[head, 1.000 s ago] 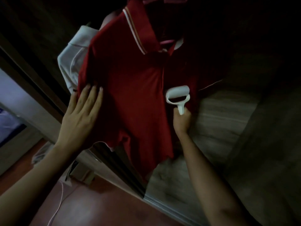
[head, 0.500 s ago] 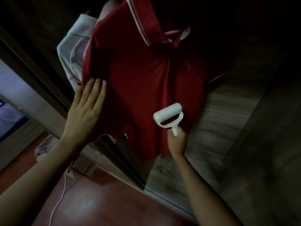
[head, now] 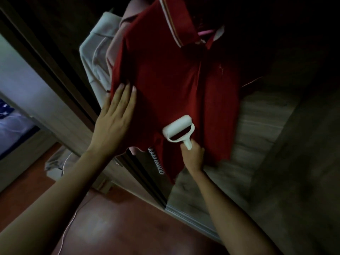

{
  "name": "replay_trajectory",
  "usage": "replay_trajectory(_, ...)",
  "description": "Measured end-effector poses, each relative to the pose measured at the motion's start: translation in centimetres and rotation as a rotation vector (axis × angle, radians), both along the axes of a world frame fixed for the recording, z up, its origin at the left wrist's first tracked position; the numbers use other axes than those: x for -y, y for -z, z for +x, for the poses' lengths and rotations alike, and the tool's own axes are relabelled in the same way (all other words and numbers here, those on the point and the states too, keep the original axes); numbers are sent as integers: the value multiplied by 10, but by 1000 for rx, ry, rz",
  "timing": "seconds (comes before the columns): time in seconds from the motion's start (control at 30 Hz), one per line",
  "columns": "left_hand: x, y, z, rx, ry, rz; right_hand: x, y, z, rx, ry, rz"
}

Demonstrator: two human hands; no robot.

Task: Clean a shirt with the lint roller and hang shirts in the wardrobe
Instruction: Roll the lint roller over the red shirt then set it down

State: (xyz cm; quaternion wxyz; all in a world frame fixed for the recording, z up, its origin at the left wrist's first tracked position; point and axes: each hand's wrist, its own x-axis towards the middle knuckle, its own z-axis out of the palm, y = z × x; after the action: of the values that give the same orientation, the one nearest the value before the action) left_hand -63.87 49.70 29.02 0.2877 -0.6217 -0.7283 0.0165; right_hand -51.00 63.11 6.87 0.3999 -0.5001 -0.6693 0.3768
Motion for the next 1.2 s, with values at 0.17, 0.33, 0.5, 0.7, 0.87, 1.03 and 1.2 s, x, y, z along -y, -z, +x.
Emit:
replay_trajectory(0.17, 1, 10, 6, 13, 17, 2, 13, 36, 26, 239, -82, -271)
replay_trajectory(0.33, 0, 21, 13, 38, 76, -10, 33, 37, 53, 254, -25, -314)
replay_trajectory(0.5, -1, 31, 18, 74, 166, 75, 41, 1, 69, 194, 19, -250)
replay_trajectory(0.7, 6, 49, 13, 125, 300, 107, 68, -39, 85, 77, 137, -111)
replay_trajectory(0.87, 24, 64, 9, 225, 420, 148, 113, -70, 85, -45, 287, -11)
replay_trajectory(1.03, 49, 70, 16, 343, 460, 86, 178, -100, 88, 25, 429, 168)
replay_trajectory(1.2, 75, 71, 39, 387, 537, 46, 255, -107, 110, 52, 526, 172)
